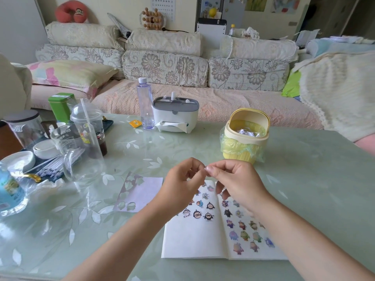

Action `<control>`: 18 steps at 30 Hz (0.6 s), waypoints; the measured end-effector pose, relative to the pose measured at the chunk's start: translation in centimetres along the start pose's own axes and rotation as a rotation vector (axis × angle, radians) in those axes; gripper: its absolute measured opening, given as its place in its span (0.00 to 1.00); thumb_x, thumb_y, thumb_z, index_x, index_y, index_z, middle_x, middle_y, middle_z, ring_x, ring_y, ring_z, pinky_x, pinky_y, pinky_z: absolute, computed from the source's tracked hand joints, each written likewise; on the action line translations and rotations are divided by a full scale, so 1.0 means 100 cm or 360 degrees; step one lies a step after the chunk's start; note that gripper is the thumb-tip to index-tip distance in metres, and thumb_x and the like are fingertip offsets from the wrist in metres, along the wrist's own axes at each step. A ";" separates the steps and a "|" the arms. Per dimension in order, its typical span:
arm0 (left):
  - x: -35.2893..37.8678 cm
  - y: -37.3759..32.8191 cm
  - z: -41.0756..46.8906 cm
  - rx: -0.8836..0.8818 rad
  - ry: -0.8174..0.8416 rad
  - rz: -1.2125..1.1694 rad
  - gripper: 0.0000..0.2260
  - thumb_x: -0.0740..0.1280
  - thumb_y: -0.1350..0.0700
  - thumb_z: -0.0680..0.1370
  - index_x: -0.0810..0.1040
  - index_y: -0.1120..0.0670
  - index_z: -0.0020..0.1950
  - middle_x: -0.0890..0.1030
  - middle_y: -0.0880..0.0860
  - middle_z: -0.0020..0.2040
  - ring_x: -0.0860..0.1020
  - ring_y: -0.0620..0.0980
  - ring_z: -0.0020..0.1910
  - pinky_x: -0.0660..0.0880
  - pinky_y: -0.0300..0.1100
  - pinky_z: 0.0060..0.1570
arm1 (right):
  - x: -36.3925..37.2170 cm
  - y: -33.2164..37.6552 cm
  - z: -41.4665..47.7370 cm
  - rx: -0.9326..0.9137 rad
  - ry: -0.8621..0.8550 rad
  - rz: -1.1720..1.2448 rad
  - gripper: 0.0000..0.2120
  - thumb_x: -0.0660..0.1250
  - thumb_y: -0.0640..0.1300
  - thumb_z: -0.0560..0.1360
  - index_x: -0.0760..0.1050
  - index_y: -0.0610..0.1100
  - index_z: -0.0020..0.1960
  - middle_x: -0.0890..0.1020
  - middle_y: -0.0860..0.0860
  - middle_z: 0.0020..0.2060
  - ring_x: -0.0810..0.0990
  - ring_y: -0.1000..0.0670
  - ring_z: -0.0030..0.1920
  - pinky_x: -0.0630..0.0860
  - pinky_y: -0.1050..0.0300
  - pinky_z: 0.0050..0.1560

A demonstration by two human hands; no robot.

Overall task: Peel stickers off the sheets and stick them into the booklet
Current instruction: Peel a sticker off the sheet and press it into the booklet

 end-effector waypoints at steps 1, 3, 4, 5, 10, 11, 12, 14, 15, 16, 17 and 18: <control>0.003 0.000 0.002 -0.0004 0.0012 -0.0019 0.07 0.67 0.53 0.80 0.77 0.50 0.42 0.79 0.53 0.37 0.76 0.48 0.33 0.72 0.40 0.31 | -0.003 -0.002 0.001 0.0008 -0.0007 0.0004 0.04 0.72 0.44 0.76 0.85 0.48 0.43 0.86 0.50 0.38 0.78 0.51 0.28 0.73 0.57 0.27; 0.008 0.000 0.006 -0.0006 0.0029 -0.0040 0.06 0.68 0.53 0.80 0.79 0.51 0.44 0.81 0.54 0.39 0.77 0.47 0.34 0.72 0.36 0.33 | -0.009 -0.006 0.004 0.0016 -0.0027 0.0015 0.05 0.72 0.44 0.76 0.85 0.48 0.43 0.85 0.47 0.38 0.77 0.50 0.28 0.73 0.57 0.27; 0.011 0.000 0.009 -0.0011 0.0040 -0.0061 0.06 0.67 0.53 0.81 0.80 0.53 0.45 0.82 0.55 0.40 0.78 0.45 0.35 0.72 0.35 0.33 | -0.012 -0.007 0.006 0.0019 -0.0042 0.0028 0.04 0.73 0.45 0.76 0.85 0.48 0.42 0.85 0.45 0.38 0.77 0.49 0.28 0.73 0.56 0.28; 0.014 0.000 0.011 -0.0019 0.0058 -0.0104 0.06 0.67 0.55 0.81 0.80 0.55 0.46 0.83 0.56 0.43 0.78 0.45 0.37 0.73 0.35 0.34 | -0.016 -0.008 0.007 0.0013 -0.0065 0.0039 0.04 0.74 0.46 0.75 0.85 0.49 0.43 0.85 0.44 0.38 0.76 0.48 0.29 0.73 0.56 0.29; 0.030 0.000 0.026 -0.0043 0.0054 -0.0216 0.08 0.66 0.56 0.81 0.81 0.59 0.48 0.83 0.50 0.42 0.80 0.42 0.39 0.74 0.35 0.33 | -0.033 -0.009 0.012 -0.0096 -0.0229 -0.0145 0.04 0.73 0.45 0.76 0.86 0.50 0.42 0.82 0.53 0.27 0.74 0.54 0.25 0.72 0.61 0.28; 0.032 -0.001 0.029 -0.0026 0.0026 -0.0181 0.08 0.67 0.55 0.81 0.81 0.59 0.47 0.83 0.50 0.41 0.80 0.41 0.37 0.74 0.34 0.32 | -0.034 -0.010 0.014 -0.0086 -0.0225 -0.0121 0.05 0.73 0.44 0.76 0.86 0.49 0.43 0.82 0.52 0.28 0.74 0.53 0.24 0.72 0.60 0.28; 0.034 -0.001 0.033 -0.0015 0.0007 -0.0165 0.08 0.68 0.55 0.80 0.81 0.59 0.47 0.83 0.49 0.40 0.80 0.40 0.37 0.74 0.34 0.32 | -0.034 -0.012 0.015 -0.0061 -0.0215 -0.0068 0.06 0.72 0.43 0.77 0.86 0.49 0.43 0.83 0.51 0.31 0.74 0.52 0.25 0.72 0.58 0.27; 0.038 0.000 0.039 -0.0009 0.0006 -0.0158 0.08 0.68 0.54 0.80 0.81 0.59 0.47 0.83 0.47 0.39 0.80 0.41 0.37 0.76 0.38 0.33 | -0.035 -0.017 0.018 0.0027 -0.0215 0.0069 0.06 0.70 0.41 0.78 0.85 0.46 0.44 0.83 0.51 0.35 0.74 0.51 0.26 0.71 0.57 0.25; 0.039 0.001 0.042 -0.0012 0.0005 -0.0131 0.08 0.68 0.54 0.80 0.81 0.58 0.47 0.83 0.48 0.40 0.80 0.41 0.37 0.76 0.41 0.34 | -0.036 -0.020 0.020 0.0081 -0.0228 0.0115 0.06 0.70 0.41 0.78 0.85 0.45 0.45 0.82 0.51 0.36 0.73 0.51 0.26 0.71 0.58 0.24; 0.040 0.003 0.045 -0.0015 -0.0002 -0.0094 0.08 0.67 0.54 0.81 0.80 0.58 0.47 0.83 0.49 0.40 0.80 0.41 0.36 0.76 0.43 0.33 | -0.037 -0.022 0.022 0.0128 -0.0248 0.0131 0.05 0.70 0.41 0.78 0.85 0.44 0.46 0.81 0.50 0.37 0.73 0.51 0.26 0.70 0.59 0.24; 0.040 0.005 0.047 -0.0021 -0.0016 -0.0064 0.08 0.66 0.54 0.81 0.80 0.57 0.47 0.82 0.50 0.41 0.79 0.40 0.35 0.76 0.43 0.32 | -0.038 -0.024 0.024 0.0153 -0.0273 0.0121 0.05 0.70 0.42 0.78 0.84 0.44 0.46 0.80 0.50 0.37 0.72 0.51 0.26 0.70 0.59 0.24; 0.040 0.006 0.048 -0.0022 -0.0031 -0.0034 0.08 0.65 0.54 0.82 0.79 0.57 0.47 0.81 0.51 0.41 0.79 0.39 0.34 0.76 0.42 0.30 | -0.041 -0.025 0.027 0.0163 -0.0306 0.0096 0.05 0.70 0.42 0.78 0.84 0.44 0.46 0.80 0.50 0.37 0.72 0.51 0.26 0.70 0.59 0.24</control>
Point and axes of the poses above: each hand's wrist, its own z-axis towards the middle knuckle, its own x-axis out of the palm, y = z × x, the point moved 5 cm from there along z, towards the middle knuckle
